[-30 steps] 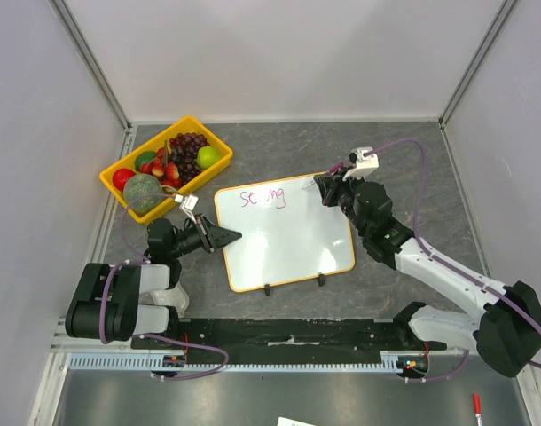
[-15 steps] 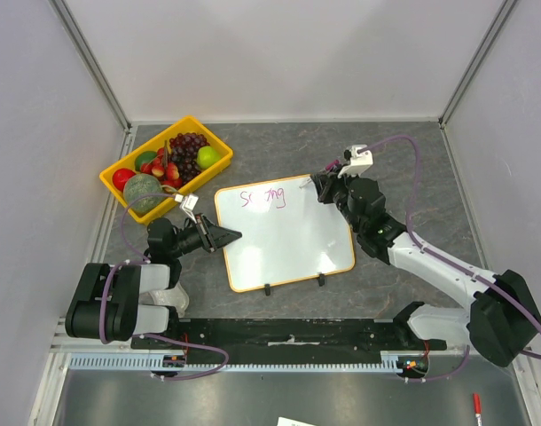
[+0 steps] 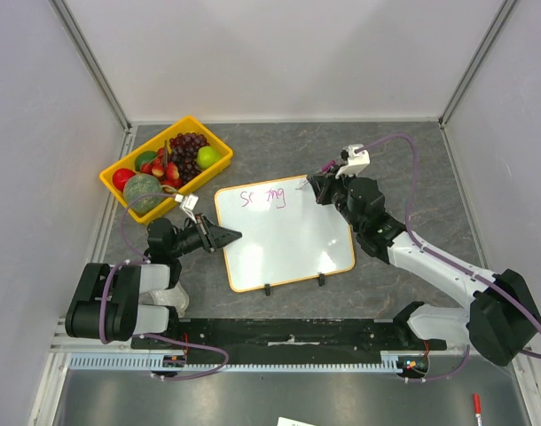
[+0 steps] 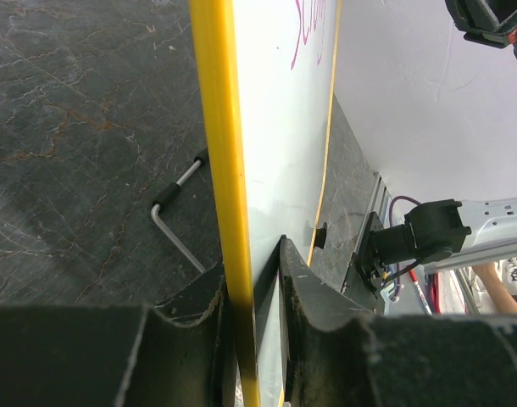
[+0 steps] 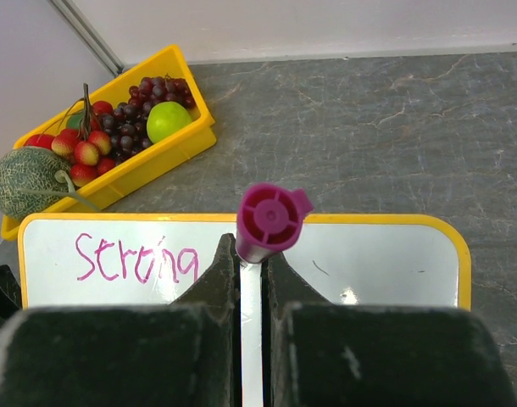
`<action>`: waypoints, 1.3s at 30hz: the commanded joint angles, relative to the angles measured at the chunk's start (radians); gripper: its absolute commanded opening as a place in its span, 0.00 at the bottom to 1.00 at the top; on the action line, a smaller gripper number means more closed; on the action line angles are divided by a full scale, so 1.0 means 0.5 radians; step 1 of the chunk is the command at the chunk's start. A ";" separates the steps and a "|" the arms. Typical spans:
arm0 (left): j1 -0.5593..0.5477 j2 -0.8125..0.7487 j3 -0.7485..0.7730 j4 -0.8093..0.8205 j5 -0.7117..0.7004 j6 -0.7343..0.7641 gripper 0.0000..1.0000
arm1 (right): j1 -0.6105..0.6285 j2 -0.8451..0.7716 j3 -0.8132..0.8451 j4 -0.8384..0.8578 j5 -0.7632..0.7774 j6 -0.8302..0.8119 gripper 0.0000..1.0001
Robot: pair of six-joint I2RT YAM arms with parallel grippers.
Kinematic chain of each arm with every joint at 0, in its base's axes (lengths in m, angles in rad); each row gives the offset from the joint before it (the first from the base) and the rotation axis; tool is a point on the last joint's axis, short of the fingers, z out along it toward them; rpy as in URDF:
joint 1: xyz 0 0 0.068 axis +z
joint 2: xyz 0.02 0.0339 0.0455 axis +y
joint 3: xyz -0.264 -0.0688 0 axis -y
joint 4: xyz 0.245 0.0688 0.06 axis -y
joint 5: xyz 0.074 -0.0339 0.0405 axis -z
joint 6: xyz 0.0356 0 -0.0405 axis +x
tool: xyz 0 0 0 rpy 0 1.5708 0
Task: Write a sentence on the whiteboard
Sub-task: Pick up the sentence from the whiteboard.
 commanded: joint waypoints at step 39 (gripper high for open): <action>-0.012 0.007 0.028 -0.037 -0.049 0.168 0.02 | -0.009 -0.053 0.049 -0.046 0.179 0.015 0.00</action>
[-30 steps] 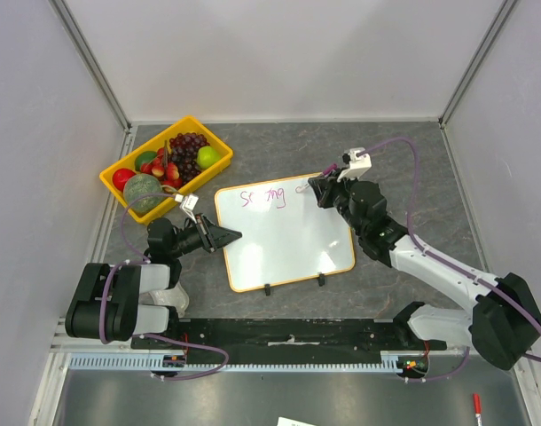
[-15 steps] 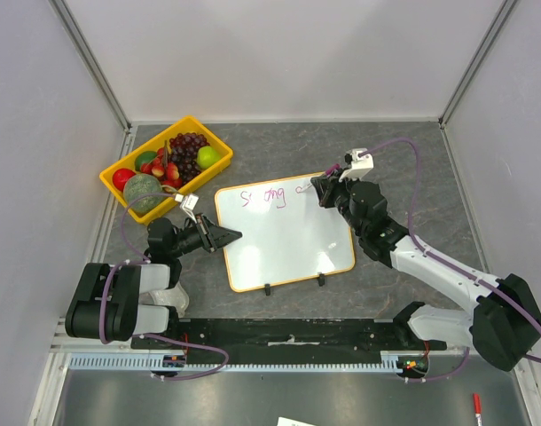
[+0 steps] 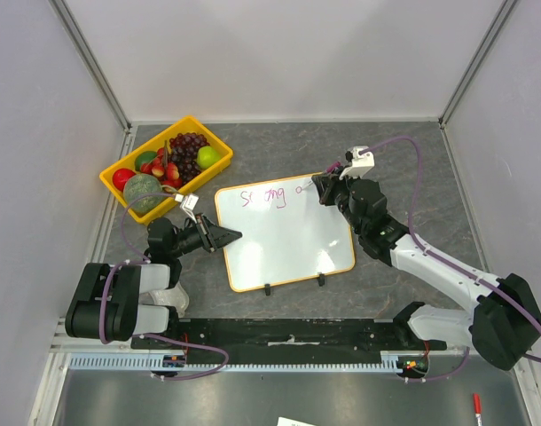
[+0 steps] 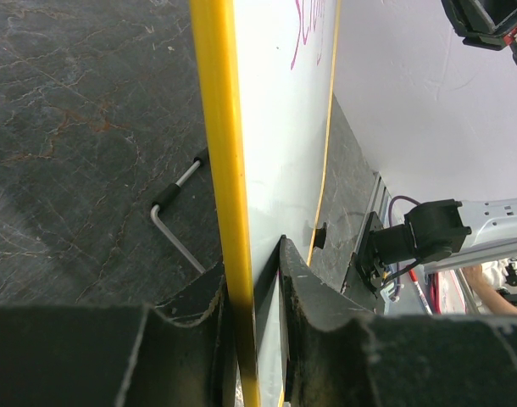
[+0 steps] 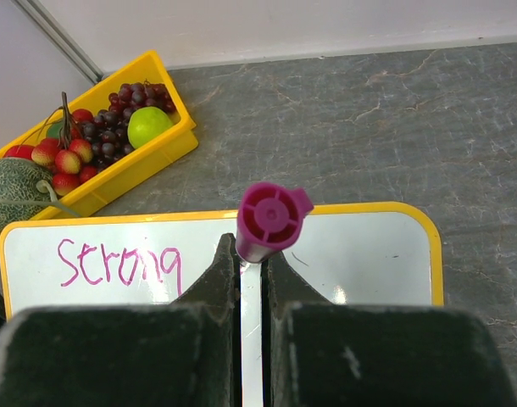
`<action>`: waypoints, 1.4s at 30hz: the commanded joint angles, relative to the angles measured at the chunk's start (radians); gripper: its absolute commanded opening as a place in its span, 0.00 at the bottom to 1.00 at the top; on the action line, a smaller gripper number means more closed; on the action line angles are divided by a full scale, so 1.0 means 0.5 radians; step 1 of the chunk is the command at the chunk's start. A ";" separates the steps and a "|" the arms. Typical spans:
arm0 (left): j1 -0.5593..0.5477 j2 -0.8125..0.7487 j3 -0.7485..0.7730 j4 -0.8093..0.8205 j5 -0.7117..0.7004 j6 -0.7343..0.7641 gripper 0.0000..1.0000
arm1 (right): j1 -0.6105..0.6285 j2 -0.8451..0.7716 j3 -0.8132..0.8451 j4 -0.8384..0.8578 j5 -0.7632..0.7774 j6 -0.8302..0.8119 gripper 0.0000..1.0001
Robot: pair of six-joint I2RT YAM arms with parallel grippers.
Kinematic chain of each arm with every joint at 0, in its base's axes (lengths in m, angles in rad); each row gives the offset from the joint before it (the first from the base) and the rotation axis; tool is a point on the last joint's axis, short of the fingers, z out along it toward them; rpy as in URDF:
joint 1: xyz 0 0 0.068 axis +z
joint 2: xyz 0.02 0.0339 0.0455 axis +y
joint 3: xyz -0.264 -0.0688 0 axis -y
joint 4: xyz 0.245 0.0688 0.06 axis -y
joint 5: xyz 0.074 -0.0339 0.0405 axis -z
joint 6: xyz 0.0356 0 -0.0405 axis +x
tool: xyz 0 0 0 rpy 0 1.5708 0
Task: Write a sentence on the whiteboard
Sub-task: Pick up the sentence from the whiteboard.
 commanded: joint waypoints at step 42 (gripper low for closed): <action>-0.008 0.004 0.024 -0.043 -0.049 0.171 0.02 | -0.012 -0.096 0.073 -0.060 0.062 -0.049 0.00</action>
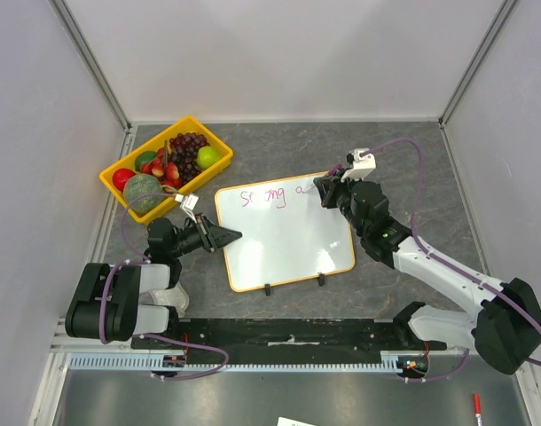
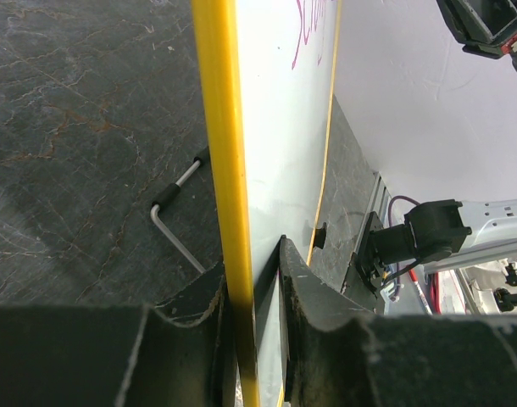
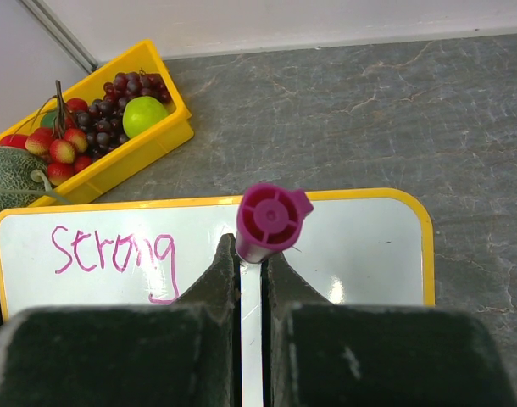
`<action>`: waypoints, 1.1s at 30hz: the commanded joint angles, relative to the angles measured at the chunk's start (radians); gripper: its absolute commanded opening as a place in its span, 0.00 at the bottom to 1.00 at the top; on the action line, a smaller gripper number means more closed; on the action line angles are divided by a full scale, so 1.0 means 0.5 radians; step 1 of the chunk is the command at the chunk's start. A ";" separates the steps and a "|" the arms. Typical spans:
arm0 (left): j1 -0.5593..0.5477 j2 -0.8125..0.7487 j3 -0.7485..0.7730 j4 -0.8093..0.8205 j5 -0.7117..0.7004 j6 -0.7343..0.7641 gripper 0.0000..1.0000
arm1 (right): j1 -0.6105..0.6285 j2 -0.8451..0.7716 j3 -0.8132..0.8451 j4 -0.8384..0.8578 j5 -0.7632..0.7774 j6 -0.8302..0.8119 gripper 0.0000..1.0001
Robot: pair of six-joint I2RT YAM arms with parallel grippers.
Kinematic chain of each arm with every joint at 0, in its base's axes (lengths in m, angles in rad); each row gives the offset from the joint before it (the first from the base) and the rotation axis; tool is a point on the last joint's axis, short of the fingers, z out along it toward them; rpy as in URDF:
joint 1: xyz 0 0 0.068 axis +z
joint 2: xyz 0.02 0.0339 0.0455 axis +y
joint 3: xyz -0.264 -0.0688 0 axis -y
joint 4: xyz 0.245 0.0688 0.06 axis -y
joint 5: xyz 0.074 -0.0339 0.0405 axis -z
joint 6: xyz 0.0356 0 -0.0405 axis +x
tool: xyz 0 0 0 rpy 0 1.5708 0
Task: Write a sentence on the whiteboard
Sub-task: Pick up the sentence from the whiteboard.
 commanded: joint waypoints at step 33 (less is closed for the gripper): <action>-0.008 0.004 0.027 -0.045 -0.046 0.171 0.02 | -0.027 0.101 0.125 0.013 0.043 -0.047 0.00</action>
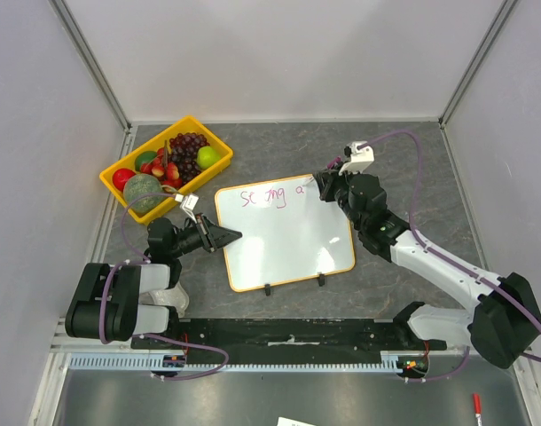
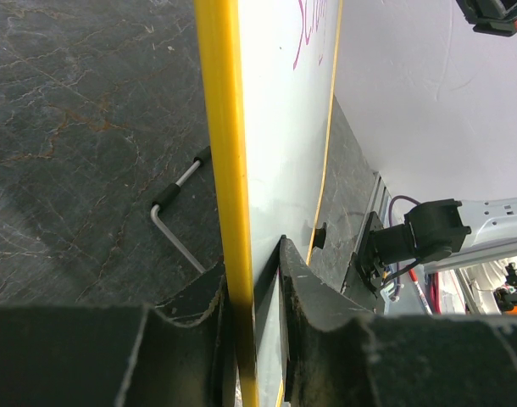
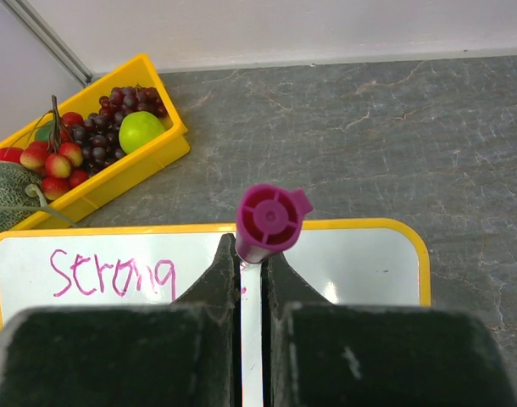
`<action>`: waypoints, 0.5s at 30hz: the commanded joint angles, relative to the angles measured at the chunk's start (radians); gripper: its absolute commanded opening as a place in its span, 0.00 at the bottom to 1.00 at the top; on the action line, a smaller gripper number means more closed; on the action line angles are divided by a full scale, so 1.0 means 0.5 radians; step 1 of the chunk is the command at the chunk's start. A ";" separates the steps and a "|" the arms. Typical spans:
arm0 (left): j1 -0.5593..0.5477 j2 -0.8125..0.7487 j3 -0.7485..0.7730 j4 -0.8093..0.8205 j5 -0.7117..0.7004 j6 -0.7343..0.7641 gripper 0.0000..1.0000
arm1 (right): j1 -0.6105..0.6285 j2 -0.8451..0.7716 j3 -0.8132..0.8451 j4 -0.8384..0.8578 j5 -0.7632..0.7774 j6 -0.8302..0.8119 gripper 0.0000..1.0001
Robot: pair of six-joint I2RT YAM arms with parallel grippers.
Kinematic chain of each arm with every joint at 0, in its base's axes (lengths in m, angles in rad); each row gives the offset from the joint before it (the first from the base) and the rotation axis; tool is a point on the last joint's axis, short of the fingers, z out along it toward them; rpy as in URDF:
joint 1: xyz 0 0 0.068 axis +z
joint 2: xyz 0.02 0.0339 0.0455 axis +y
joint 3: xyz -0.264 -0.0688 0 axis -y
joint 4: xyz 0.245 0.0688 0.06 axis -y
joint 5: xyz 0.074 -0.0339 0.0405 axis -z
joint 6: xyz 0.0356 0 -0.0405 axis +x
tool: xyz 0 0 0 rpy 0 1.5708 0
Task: Write a sentence on the whiteboard
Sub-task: Pick up the sentence from the whiteboard.
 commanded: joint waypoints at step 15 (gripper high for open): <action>-0.005 0.004 0.027 -0.045 -0.047 0.171 0.02 | -0.058 -0.027 -0.063 -0.017 0.087 -0.017 0.00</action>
